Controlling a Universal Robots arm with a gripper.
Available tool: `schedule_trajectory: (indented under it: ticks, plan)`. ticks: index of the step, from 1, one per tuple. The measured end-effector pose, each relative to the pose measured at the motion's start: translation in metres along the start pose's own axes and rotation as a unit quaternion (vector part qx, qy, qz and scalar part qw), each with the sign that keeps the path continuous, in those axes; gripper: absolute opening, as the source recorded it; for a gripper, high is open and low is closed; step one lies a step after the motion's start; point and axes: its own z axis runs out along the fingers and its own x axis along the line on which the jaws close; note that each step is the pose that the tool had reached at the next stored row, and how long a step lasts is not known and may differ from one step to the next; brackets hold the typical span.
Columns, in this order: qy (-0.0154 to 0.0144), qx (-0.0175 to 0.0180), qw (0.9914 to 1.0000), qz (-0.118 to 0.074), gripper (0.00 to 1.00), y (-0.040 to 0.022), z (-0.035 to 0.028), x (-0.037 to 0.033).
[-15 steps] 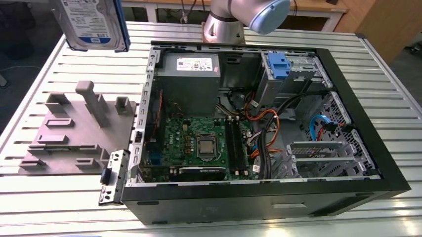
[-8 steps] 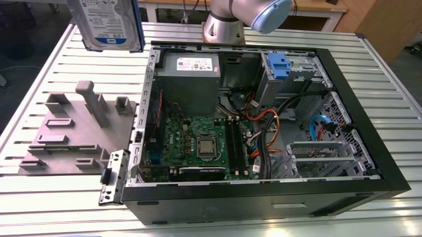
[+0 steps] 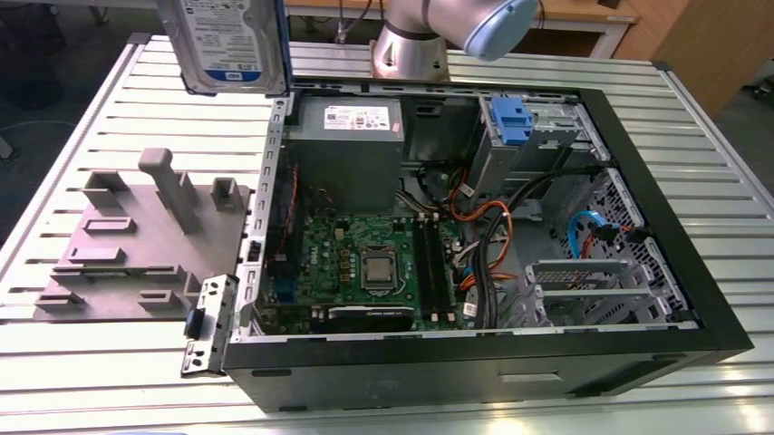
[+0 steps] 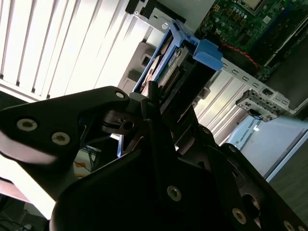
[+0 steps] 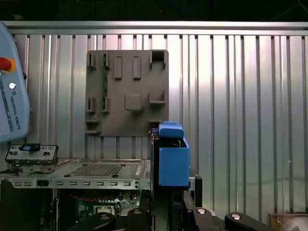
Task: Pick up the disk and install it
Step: 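Pick up the disk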
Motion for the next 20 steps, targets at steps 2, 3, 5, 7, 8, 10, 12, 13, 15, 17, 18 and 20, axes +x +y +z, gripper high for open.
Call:
schedule_trajectory:
  ticks: [2,3,5,7,8,10,12,13,15,17,18,20]
  plan:
    - [0.0000,0.0000,1.00000,0.000,0.35,-0.0079,-0.0002,-0.0001]
    - [0.0000,0.0000,1.00000,0.000,0.35,-0.0118,-0.0003,-0.0001]
    - [-0.0001,0.0001,1.00000,0.000,0.35,-0.0194,-0.0004,-0.0002]
    - [0.0000,0.0000,1.00000,0.000,0.35,-0.0271,-0.0007,-0.0003]
    - [0.0000,0.0000,1.00000,0.000,0.35,-0.0314,-0.0008,-0.0003]
    - [0.0000,0.0000,1.00000,0.000,0.35,-0.0390,-0.0009,-0.0004]
    - [0.0000,0.0000,1.00000,0.000,0.35,-0.0464,-0.0011,-0.0004]
    - [0.0000,0.0000,1.00000,0.000,0.35,-0.0502,-0.0012,-0.0005]
    - [0.0000,0.0000,1.00000,0.000,0.35,-0.0580,-0.0014,-0.0006]
    - [0.0000,0.0000,1.00000,0.000,0.35,-0.0655,-0.0016,-0.0006]
    - [0.0000,0.0000,1.00000,0.000,0.35,-0.0693,-0.0017,-0.0007]
    - [0.0000,0.0000,1.00000,0.000,0.35,-0.0771,-0.0018,-0.0008]
